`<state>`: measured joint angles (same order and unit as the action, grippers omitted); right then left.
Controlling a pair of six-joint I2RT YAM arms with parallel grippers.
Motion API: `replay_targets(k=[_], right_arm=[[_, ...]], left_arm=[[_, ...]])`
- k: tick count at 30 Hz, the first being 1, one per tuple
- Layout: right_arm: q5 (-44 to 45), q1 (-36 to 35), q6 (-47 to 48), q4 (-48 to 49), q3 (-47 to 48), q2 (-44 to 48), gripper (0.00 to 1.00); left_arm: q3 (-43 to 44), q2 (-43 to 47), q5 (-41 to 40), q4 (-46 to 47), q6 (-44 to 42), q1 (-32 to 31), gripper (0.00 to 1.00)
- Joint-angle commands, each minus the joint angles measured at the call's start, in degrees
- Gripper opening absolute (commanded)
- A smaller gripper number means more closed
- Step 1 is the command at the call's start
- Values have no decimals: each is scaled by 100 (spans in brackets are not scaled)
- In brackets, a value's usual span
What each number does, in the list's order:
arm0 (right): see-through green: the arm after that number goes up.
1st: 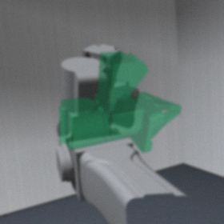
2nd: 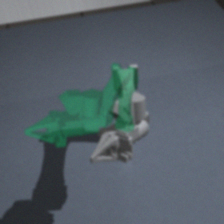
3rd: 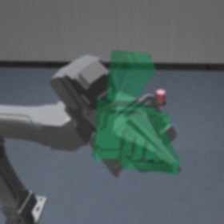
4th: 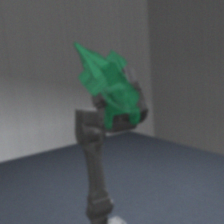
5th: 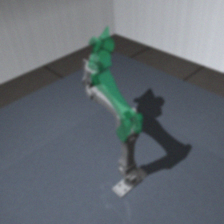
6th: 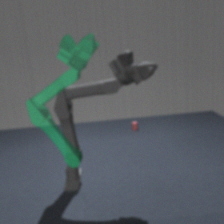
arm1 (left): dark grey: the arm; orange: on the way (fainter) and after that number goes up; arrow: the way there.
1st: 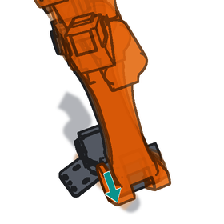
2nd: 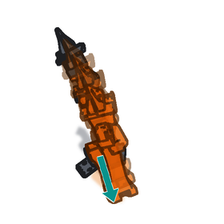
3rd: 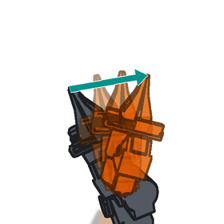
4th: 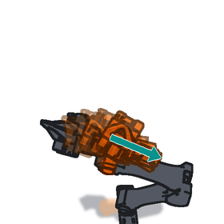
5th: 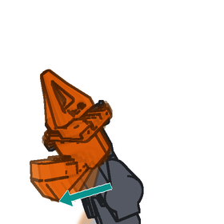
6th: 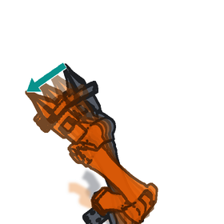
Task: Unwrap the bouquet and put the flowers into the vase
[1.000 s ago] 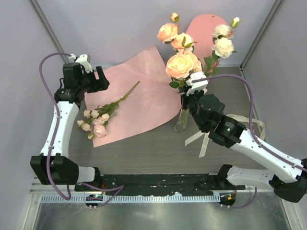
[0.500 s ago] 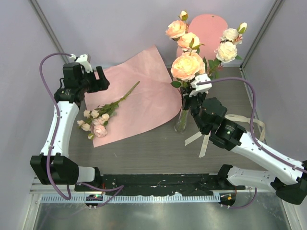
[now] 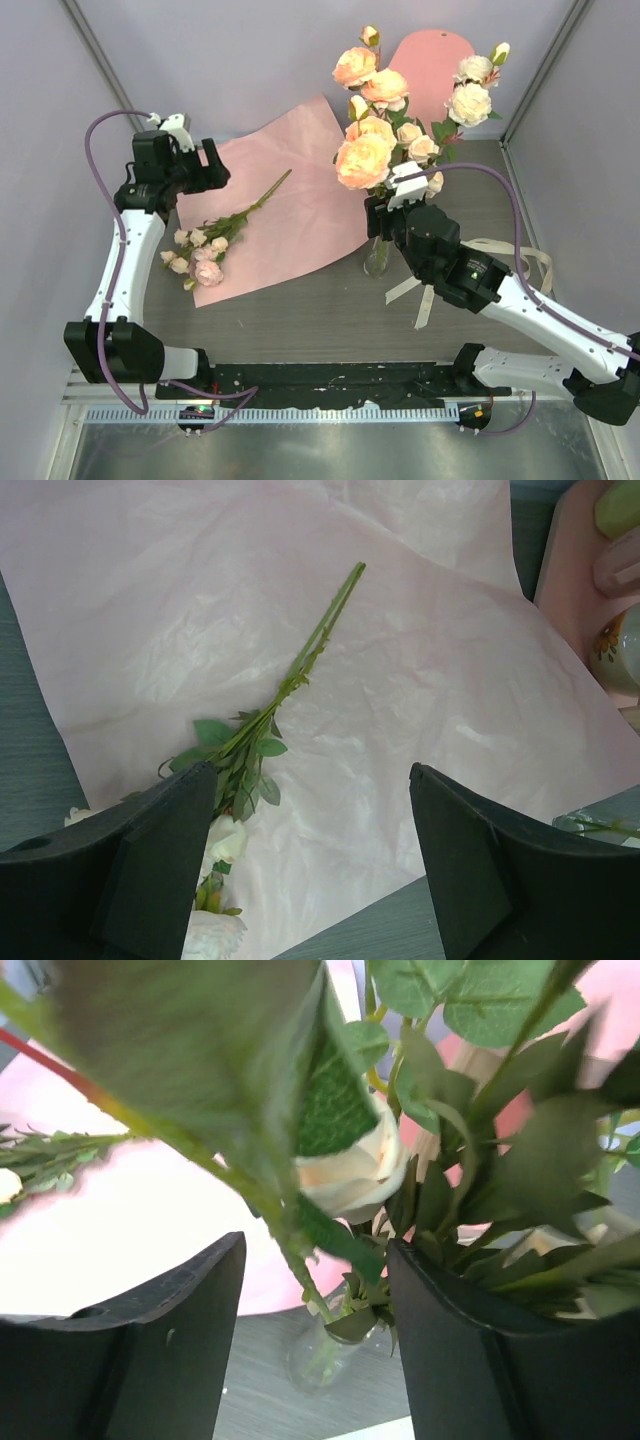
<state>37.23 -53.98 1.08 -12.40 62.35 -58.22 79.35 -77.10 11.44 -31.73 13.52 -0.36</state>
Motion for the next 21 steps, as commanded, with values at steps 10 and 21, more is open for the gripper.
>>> replay_targets(k=[10, 21], right_arm=[[-1577, 10, 85, -1150, 445, 1117, 89], [-3036, 10, 191, -1818, 208, 1664, 89]], left_arm=[[905, -1358, 701, -823, -244, 10, 68], [1530, -2941, 395, -1098, -648, -358, 36]])
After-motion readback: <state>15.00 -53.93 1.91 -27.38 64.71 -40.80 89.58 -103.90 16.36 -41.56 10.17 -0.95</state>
